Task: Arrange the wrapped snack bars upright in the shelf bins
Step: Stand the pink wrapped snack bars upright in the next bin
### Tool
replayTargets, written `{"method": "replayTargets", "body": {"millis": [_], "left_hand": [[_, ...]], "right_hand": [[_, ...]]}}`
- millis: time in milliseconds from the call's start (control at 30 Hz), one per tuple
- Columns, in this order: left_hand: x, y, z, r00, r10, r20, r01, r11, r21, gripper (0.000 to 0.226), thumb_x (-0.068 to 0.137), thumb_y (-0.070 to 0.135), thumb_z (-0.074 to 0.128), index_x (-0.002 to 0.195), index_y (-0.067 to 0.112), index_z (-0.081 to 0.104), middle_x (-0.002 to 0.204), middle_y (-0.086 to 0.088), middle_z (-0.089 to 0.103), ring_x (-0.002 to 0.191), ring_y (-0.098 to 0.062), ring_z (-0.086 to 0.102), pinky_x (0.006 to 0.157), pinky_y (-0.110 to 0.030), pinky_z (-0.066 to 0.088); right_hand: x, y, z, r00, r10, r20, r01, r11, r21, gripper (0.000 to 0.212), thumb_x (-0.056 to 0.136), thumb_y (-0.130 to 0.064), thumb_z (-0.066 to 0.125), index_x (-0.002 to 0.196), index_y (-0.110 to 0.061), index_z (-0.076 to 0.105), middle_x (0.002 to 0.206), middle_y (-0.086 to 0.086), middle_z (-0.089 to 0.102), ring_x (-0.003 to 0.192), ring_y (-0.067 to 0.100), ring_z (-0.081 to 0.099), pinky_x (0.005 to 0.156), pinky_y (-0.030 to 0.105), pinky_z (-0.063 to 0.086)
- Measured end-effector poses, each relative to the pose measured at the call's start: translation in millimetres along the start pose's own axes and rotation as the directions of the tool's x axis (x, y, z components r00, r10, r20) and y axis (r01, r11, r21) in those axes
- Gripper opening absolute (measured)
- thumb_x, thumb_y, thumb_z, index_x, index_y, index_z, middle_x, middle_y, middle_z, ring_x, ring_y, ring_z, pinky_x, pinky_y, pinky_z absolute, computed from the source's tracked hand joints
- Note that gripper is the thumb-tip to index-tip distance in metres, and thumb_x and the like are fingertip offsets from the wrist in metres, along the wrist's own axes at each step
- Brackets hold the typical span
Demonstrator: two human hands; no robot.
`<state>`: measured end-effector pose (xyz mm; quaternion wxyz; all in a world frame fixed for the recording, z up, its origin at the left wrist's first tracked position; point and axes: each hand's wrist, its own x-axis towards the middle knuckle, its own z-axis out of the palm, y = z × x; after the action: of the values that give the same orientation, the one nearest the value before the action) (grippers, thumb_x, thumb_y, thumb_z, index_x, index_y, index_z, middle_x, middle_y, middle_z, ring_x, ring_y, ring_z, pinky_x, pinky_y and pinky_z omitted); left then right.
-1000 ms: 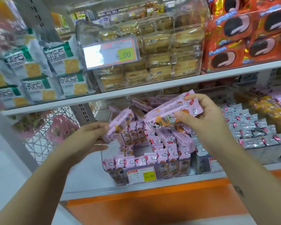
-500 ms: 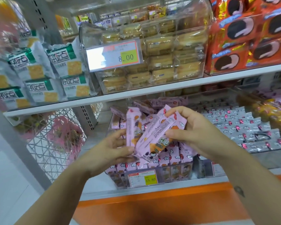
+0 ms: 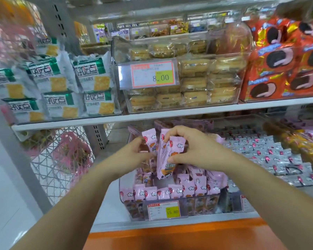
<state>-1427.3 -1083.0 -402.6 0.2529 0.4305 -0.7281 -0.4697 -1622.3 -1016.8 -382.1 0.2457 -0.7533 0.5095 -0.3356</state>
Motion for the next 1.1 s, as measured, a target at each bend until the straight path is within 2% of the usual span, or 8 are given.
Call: {"method": "replayTargets", "body": {"millis": [133, 300, 467, 567, 667, 833, 967, 1100], "left_hand": [[8, -14, 10, 0.968, -0.215, 0.127, 0.247, 0.901, -0.358, 0.023, 0.092, 0.0, 0.038, 0.087, 0.014, 0.056, 0.09, -0.006, 0.064, 0.088, -0.023, 0.061, 0.083, -0.04, 0.051], [22, -26, 18, 0.898, -0.324, 0.297, 0.415, 0.849, -0.328, 0.024, 0.092, 0.013, 0.034, 0.074, 0.013, 0.05, 0.063, 0.0, 0.058, 0.067, -0.019, 0.058, 0.062, -0.028, 0.049], [36, -31, 25, 0.846, -0.399, 0.354, 0.477, 0.863, -0.167, 0.015, 0.095, 0.019, 0.034, 0.091, 0.014, 0.048, 0.071, -0.002, 0.056, 0.069, -0.019, 0.053, 0.046, -0.018, 0.043], [42, -35, 30, 0.833, -0.417, 0.363, 0.482, 0.87, -0.106, 0.018, 0.098, 0.025, 0.037, 0.085, 0.015, 0.044, 0.067, -0.002, 0.054, 0.069, -0.019, 0.054, 0.046, -0.018, 0.039], [50, -38, 32, 0.818, -0.423, 0.389, 0.504, 0.853, -0.134, 0.016, 0.096, 0.026, 0.039, 0.085, 0.016, 0.046, 0.066, -0.002, 0.05, 0.067, -0.022, 0.052, 0.061, -0.026, 0.038], [52, -37, 44, 0.837, -0.412, 0.359, 0.496, 0.848, -0.185, 0.01, 0.097, 0.02, 0.037, 0.098, 0.018, 0.046, 0.07, -0.001, 0.047, 0.059, -0.017, 0.043, 0.063, -0.028, 0.035], [48, -31, 38, 0.834, -0.343, 0.432, 0.452, 0.874, -0.179, 0.048, 0.093, 0.032, 0.054, 0.136, 0.019, 0.038, 0.135, -0.011, 0.047, 0.086, -0.015, 0.056, 0.078, -0.027, 0.048], [41, -30, 39, 0.834, -0.337, 0.437, 0.353, 0.934, 0.046, 0.091, 0.086, 0.022, 0.065, 0.15, 0.021, 0.0, 0.152, -0.014, 0.027, 0.088, -0.007, 0.055, 0.089, -0.019, 0.049]], "right_hand": [[4, 10, 20, 0.993, 0.068, 0.094, -0.049, 0.98, -0.194, 0.036, 0.08, -0.03, 0.073, 0.106, -0.034, 0.048, 0.128, -0.013, 0.045, 0.103, -0.005, 0.05, 0.078, 0.009, 0.038], [3, 12, 30, 0.983, 0.176, 0.057, -0.115, 0.823, -0.556, 0.05, 0.076, -0.049, 0.07, 0.114, -0.035, 0.041, 0.085, -0.006, 0.055, 0.093, 0.017, 0.04, 0.057, 0.021, 0.027], [-1, 12, 24, 0.987, 0.127, 0.1, -0.067, 0.887, -0.458, 0.04, 0.077, -0.043, 0.072, 0.109, -0.033, 0.049, 0.102, -0.017, 0.052, 0.092, 0.009, 0.046, 0.076, 0.029, 0.042], [-11, 20, 8, 0.994, 0.018, -0.104, -0.054, 0.931, -0.361, 0.021, 0.078, -0.04, 0.069, 0.092, -0.04, 0.054, 0.107, -0.015, 0.061, 0.096, 0.006, 0.054, 0.087, 0.03, 0.047], [-26, 32, -7, 0.953, -0.027, -0.302, -0.079, 0.94, -0.332, 0.022, 0.079, -0.031, 0.07, 0.082, -0.043, 0.052, 0.098, -0.016, 0.061, 0.093, -0.002, 0.055, 0.082, 0.011, 0.041], [-43, 50, -13, 0.944, 0.049, -0.327, -0.151, 0.944, -0.293, 0.018, 0.082, -0.031, 0.068, 0.082, -0.042, 0.054, 0.094, -0.03, 0.054, 0.088, -0.015, 0.048, 0.076, -0.005, 0.029], [-46, 55, -13, 0.955, 0.08, -0.285, -0.158, 0.952, -0.261, 0.012, 0.081, -0.034, 0.069, 0.091, -0.036, 0.061, 0.097, -0.034, 0.052, 0.095, -0.012, 0.05, 0.078, 0.0, 0.034], [-47, 55, -16, 0.962, 0.076, -0.263, -0.145, 0.956, -0.254, 0.016, 0.082, -0.033, 0.068, 0.097, -0.032, 0.063, 0.1, -0.031, 0.05, 0.093, -0.016, 0.047, 0.078, -0.005, 0.031]]}}
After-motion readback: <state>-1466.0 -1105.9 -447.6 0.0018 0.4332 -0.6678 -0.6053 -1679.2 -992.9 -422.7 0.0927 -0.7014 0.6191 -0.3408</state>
